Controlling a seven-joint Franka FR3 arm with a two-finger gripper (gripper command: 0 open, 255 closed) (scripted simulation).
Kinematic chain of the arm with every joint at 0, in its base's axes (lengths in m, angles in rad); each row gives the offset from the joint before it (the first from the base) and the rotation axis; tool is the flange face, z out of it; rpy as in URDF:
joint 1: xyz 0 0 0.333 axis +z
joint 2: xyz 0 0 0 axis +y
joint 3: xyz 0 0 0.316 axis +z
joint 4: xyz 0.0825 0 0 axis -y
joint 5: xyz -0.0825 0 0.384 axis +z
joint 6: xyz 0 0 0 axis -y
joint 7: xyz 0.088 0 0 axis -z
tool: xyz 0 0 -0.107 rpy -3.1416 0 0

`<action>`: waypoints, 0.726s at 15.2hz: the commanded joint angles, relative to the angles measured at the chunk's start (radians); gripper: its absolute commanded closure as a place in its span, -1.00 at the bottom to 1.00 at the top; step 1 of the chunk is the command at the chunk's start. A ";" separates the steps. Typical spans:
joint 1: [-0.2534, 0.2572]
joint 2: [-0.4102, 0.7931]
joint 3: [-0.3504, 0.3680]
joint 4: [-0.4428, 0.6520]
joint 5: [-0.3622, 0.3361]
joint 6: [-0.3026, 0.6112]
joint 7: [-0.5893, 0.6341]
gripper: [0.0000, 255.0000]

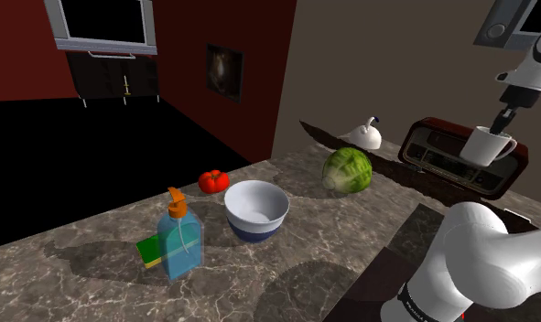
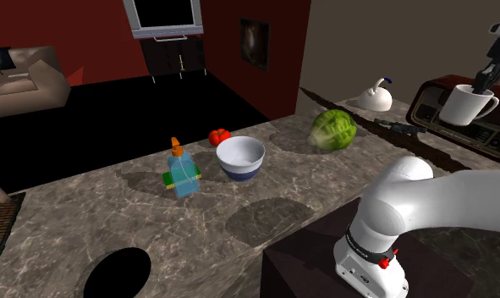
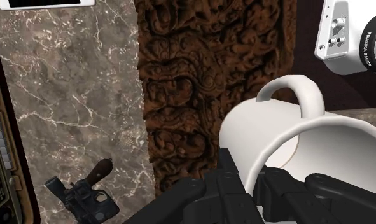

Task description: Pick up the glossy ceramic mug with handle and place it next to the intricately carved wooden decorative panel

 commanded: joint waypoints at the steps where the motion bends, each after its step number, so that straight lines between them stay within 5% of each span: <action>1: 0.042 0.022 -0.063 0.075 -0.031 0.000 -0.055 1.00; 6: 0.180 0.072 -0.219 0.286 -0.090 -0.010 -0.179 1.00; 11: 0.383 0.099 -0.400 0.562 -0.157 -0.043 -0.314 1.00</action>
